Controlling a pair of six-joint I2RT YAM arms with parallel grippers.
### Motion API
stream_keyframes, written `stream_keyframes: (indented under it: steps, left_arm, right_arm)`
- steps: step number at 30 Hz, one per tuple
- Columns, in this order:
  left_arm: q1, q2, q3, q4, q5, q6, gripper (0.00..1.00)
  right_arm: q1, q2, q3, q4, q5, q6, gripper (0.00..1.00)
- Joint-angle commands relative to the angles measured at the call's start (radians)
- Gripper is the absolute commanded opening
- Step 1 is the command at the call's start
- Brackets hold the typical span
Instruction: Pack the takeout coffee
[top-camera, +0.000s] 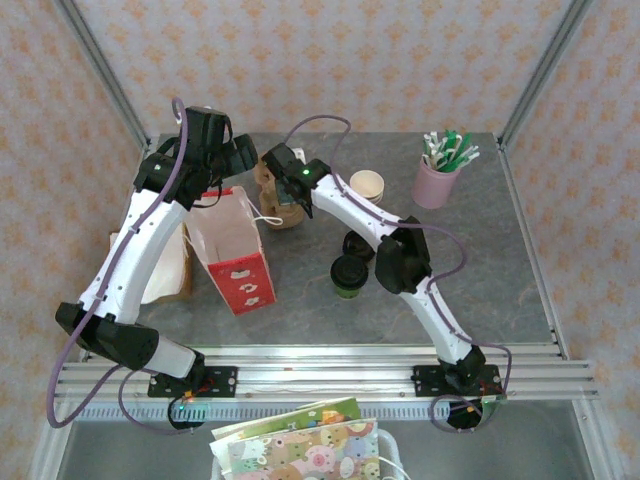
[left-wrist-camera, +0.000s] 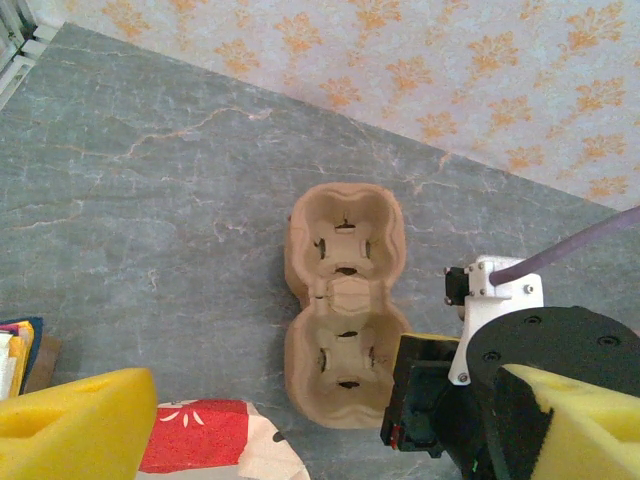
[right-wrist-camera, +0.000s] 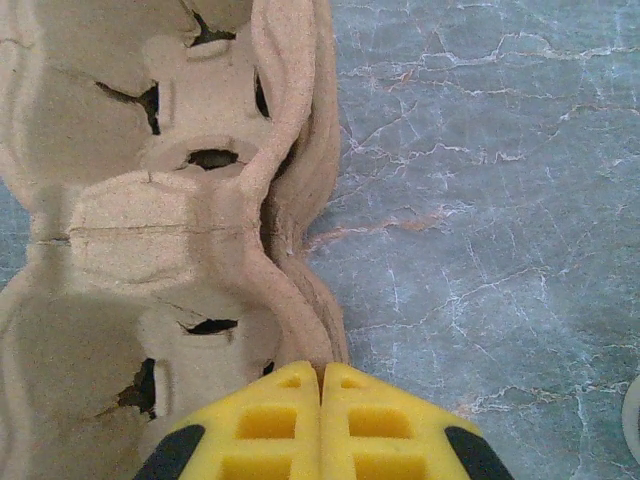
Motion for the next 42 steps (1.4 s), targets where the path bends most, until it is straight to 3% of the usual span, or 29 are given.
stream_keyframes:
  steps: [1, 21, 36, 42]
  left_arm:
    - [-0.002, -0.002, 0.022, 0.022, 0.002, -0.001, 0.89]
    - [-0.002, -0.006, 0.048, 0.032, -0.007, 0.009, 0.91]
    - [-0.002, -0.020, 0.026, 0.034, -0.009, 0.003, 0.92]
    - [-0.002, -0.028, 0.007, 0.041, -0.008, 0.001, 0.92]
  right_arm:
    - [0.008, -0.062, 0.014, -0.016, 0.008, -0.002, 0.00]
    - [-0.014, -0.137, 0.007, 0.022, -0.080, 0.025, 0.00]
    - [-0.040, -0.112, -0.059, 0.037, -0.115, 0.008, 0.00]
    - [-0.034, -0.097, -0.058, 0.017, -0.095, -0.010, 0.09]
